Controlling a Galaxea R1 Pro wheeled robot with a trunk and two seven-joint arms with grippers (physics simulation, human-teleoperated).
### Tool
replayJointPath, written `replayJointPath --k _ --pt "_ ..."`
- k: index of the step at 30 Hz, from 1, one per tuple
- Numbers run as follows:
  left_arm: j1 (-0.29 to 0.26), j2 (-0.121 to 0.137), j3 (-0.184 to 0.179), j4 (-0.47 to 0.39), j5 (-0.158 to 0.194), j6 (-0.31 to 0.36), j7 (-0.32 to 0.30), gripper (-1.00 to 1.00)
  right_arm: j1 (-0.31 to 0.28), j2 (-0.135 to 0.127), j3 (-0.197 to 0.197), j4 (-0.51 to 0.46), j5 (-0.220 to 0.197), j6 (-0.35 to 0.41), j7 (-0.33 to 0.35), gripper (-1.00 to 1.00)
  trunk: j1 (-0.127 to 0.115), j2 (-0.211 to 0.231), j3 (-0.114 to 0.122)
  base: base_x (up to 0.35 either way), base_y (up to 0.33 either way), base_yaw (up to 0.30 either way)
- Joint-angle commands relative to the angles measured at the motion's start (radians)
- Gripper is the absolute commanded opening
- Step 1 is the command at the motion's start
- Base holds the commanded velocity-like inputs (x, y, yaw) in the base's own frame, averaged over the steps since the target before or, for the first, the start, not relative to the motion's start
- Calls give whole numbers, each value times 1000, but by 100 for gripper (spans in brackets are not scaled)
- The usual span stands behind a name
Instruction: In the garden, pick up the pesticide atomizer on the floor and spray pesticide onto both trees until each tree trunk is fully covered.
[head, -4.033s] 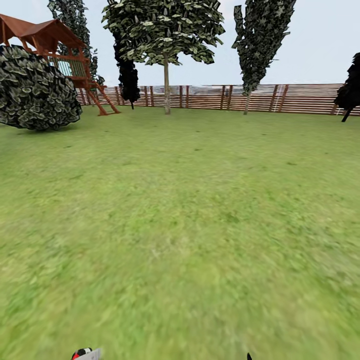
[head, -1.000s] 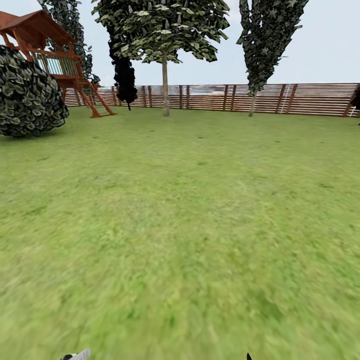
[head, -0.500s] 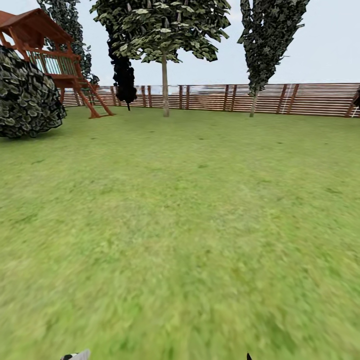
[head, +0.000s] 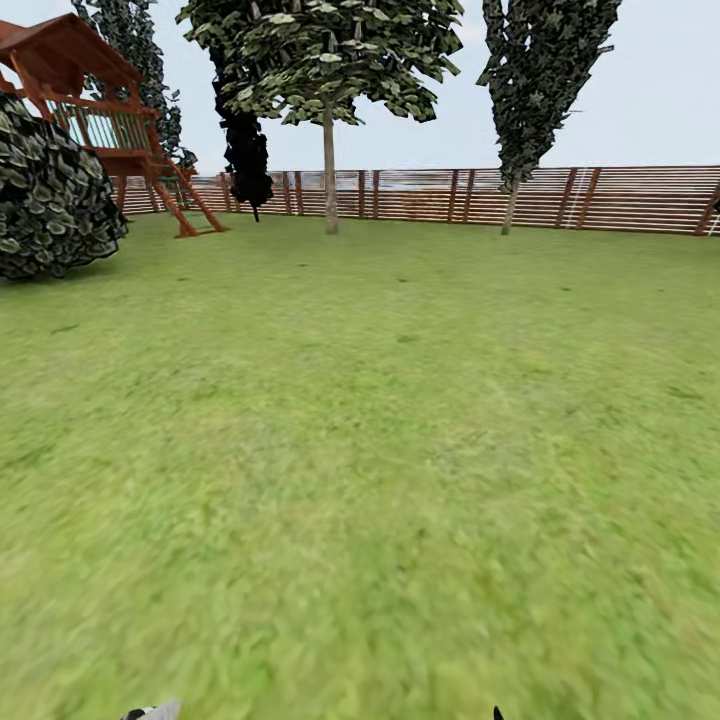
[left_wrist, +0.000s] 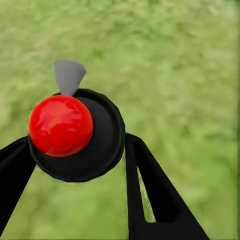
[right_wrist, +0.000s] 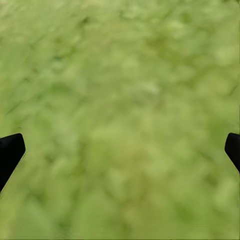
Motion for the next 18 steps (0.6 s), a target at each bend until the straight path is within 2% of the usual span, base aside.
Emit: replayJointPath --k 1,18 --pt "0 0 0 0 -1 0 0 -100 0 0 0 0 0 0 0 100 0 0 0 339 0 0" --pt "0 0 0 0 -1 0 0 -100 0 0 0 0 0 0 0 100 0 0 0 339 0 0"
